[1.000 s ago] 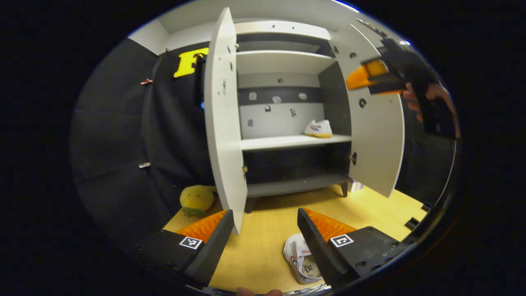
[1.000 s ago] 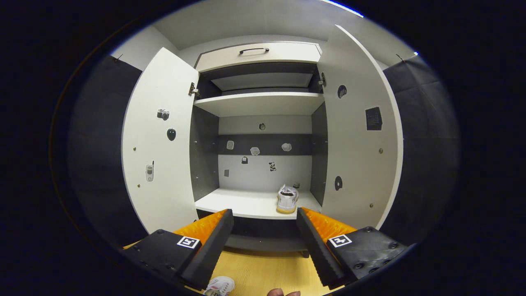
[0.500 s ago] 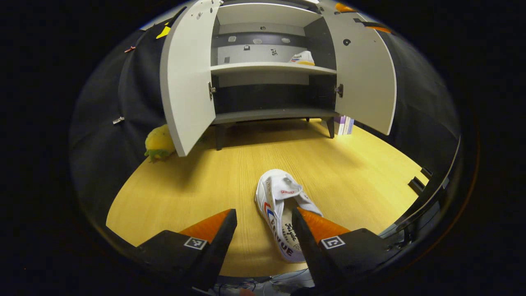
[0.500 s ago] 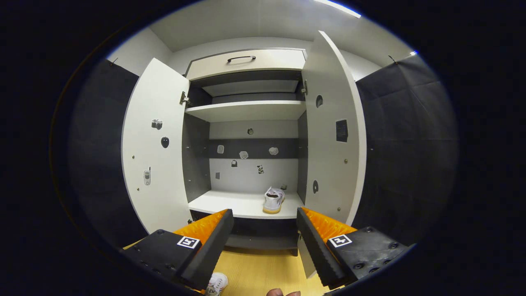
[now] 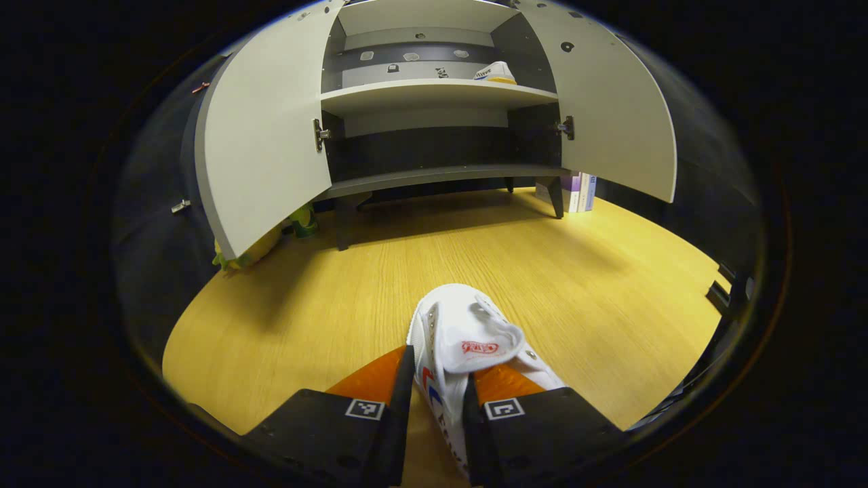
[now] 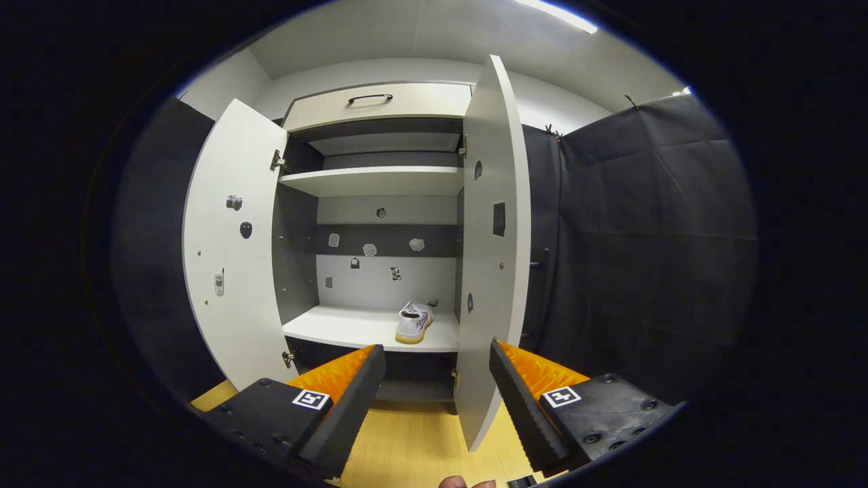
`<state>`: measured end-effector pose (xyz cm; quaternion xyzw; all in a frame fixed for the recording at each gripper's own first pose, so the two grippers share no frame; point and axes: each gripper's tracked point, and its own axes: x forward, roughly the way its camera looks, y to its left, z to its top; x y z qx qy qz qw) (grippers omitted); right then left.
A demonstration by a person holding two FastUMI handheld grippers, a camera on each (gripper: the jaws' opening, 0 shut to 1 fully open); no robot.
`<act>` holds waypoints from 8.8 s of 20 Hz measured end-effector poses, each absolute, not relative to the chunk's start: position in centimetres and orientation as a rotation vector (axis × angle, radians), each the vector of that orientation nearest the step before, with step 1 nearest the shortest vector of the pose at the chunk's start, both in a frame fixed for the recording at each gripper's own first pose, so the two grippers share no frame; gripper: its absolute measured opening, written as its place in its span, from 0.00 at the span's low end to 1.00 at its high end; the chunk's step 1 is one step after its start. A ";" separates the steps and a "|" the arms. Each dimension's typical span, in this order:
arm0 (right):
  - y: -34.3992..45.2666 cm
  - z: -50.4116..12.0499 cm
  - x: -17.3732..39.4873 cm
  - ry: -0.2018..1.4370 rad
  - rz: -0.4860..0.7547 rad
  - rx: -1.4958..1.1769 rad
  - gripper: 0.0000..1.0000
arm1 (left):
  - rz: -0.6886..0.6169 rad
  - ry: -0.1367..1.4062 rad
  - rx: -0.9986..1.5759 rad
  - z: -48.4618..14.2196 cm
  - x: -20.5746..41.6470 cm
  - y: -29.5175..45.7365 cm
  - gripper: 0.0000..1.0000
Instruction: Grab one shoe with the right hand and put it into the shoe cabinet, grab the other shoe with the left hand and put it into the shoe cabinet; then close the right door with the right hand and the left door with the left hand.
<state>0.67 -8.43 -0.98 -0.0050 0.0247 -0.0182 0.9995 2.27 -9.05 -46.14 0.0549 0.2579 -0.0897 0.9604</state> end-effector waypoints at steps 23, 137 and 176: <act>-16.0 0.7 2.3 -0.011 -0.057 0.077 0.98 | -0.031 0.399 -0.126 -15.2 13.7 -8.1 0.05; -2.7 0.7 6.6 0.037 0.150 0.102 0.98 | 0.301 0.055 -0.038 0.7 6.7 18.4 0.97; -13.2 1.6 1.2 0.055 0.032 0.108 0.98 | -0.043 0.034 -0.056 3.5 8.9 -6.3 0.95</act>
